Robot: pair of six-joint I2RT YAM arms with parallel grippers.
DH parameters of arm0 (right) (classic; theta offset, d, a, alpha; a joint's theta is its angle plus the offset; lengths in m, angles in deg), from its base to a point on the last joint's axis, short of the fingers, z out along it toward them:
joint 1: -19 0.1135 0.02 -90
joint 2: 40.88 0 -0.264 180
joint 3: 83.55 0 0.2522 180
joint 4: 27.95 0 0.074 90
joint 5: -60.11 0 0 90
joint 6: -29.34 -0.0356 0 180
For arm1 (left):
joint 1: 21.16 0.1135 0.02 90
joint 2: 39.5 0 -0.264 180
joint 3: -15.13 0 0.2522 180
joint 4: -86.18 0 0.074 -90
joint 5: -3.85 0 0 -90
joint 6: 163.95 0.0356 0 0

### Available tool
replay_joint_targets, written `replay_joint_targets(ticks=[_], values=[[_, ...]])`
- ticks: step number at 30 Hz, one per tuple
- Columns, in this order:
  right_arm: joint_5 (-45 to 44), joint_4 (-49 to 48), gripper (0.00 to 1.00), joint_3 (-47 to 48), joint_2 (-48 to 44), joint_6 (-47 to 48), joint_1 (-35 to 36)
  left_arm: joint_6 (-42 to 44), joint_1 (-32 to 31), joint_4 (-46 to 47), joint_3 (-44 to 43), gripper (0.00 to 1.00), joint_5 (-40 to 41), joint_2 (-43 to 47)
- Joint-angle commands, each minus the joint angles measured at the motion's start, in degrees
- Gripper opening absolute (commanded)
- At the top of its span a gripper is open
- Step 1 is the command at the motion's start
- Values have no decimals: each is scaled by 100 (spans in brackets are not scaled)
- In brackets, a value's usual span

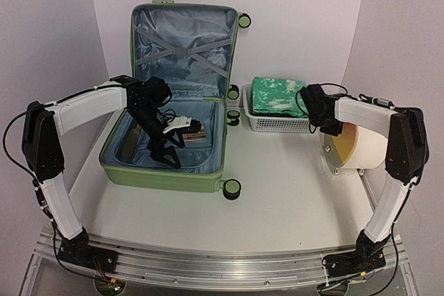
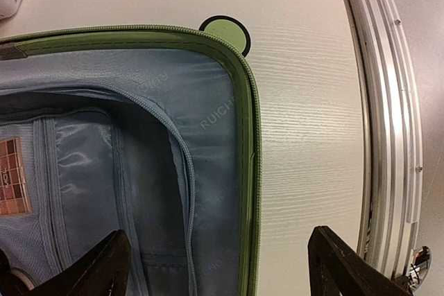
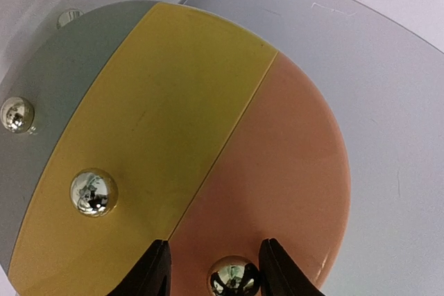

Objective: Open, take out, and arrange the luggage

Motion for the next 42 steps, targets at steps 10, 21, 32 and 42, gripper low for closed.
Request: replay_joint_targets(ticks=[10, 21, 32, 42], values=[[-74, -224, 22, 290, 85, 157, -128, 58, 43, 129, 165, 85, 82, 338], [17, -263, 3, 394, 59, -59, 114, 124, 43, 142, 148, 85, 137, 338], [54, -262, 6, 437, 71, -211, 280, 150, 43, 165, 117, 85, 168, 328], [-182, -250, 32, 84, -354, -58, 179, 160, 43, 193, 192, 85, 182, 382]])
